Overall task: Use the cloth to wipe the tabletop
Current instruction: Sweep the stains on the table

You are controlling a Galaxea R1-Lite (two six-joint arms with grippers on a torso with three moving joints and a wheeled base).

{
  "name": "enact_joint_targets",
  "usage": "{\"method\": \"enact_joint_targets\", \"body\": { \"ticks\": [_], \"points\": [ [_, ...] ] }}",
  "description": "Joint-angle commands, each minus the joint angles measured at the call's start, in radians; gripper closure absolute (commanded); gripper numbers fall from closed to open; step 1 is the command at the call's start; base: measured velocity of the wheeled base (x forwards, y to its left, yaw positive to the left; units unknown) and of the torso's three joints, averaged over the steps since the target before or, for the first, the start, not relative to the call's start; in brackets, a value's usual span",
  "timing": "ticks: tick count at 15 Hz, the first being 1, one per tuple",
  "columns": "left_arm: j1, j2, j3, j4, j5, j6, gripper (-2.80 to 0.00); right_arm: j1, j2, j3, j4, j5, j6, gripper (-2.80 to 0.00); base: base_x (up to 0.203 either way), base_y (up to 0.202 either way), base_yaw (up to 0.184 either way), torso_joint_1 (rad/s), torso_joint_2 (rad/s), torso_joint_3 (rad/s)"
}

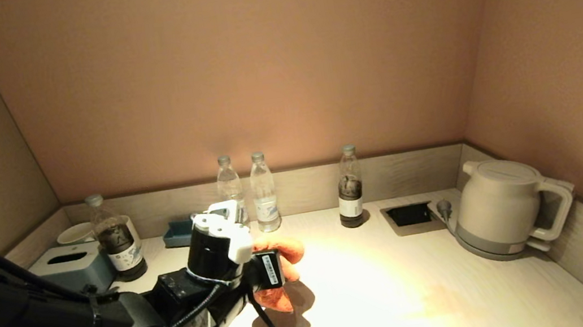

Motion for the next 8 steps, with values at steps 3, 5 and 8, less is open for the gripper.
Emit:
{"method": "enact_joint_targets", "body": {
  "ticks": [3, 5, 8],
  "points": [
    [0.134, 0.005, -0.065, 0.037, -0.041, -0.006, 0.00, 0.000, 0.001, 0.000, 0.000, 0.000, 0.000, 0.00, 0.000, 0.000, 0.000, 0.000, 0.00, 0.000],
    [0.192, 0.045, -0.114, 0.056, -0.040, -0.003, 0.00, 0.000, 0.001, 0.000, -0.001, 0.000, 0.000, 0.00, 0.000, 0.000, 0.000, 0.000, 0.00, 0.000],
    [0.216, 0.078, -0.136, 0.060, -0.030, 0.000, 0.00, 0.000, 0.001, 0.000, 0.000, 0.000, 0.000, 0.00, 0.000, 0.000, 0.000, 0.000, 0.00, 0.000]
  ]
}}
